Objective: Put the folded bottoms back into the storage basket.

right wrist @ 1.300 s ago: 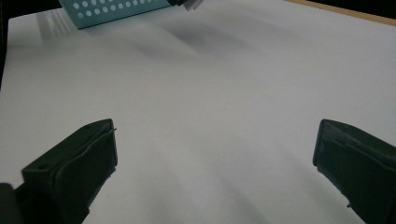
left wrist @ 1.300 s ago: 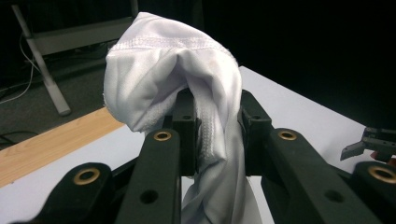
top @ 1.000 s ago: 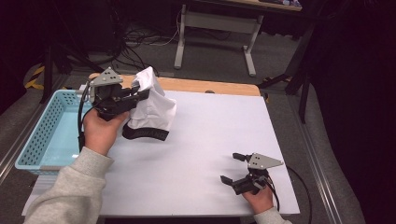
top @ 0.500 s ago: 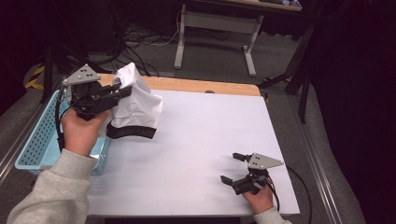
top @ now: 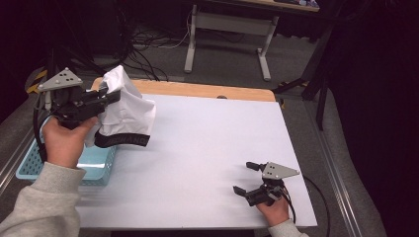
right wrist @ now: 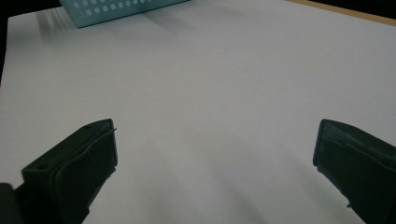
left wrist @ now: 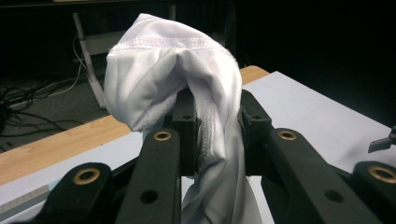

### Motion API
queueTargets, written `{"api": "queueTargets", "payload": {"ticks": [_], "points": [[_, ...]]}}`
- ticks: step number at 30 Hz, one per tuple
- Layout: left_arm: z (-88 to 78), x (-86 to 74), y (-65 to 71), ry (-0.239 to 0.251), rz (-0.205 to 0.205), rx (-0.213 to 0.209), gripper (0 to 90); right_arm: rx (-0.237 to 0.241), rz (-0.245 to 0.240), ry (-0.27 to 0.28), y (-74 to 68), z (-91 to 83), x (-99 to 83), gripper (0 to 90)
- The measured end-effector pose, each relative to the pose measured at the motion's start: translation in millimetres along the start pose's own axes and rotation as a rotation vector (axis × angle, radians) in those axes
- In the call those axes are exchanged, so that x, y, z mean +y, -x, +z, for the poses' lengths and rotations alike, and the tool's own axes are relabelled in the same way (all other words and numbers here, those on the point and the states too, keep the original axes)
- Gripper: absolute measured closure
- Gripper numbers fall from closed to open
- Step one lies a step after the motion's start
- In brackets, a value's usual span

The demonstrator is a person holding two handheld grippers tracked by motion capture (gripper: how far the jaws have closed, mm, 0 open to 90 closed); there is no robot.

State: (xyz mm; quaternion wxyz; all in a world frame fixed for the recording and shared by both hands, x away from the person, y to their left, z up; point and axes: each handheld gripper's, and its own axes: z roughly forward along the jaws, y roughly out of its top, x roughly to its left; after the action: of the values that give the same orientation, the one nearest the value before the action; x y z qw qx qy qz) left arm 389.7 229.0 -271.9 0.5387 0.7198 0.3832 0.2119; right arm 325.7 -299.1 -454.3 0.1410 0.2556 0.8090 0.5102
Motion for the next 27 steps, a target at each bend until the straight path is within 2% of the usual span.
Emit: {"api": "queueTargets", "payload": {"ticks": [14, 27], "points": [[-28.6, -5.5, -16.9, 0.010, -0.020, 0.046, 73.9, 0.000, 0.000, 0.000, -0.2, 0.1, 0.0, 0.5], [-55.3, -17.2, -32.2, -0.008, -0.036, 0.092, 73.8, -0.002, -0.001, -0.003, -0.2, 0.3, -0.1, 0.5]]}}
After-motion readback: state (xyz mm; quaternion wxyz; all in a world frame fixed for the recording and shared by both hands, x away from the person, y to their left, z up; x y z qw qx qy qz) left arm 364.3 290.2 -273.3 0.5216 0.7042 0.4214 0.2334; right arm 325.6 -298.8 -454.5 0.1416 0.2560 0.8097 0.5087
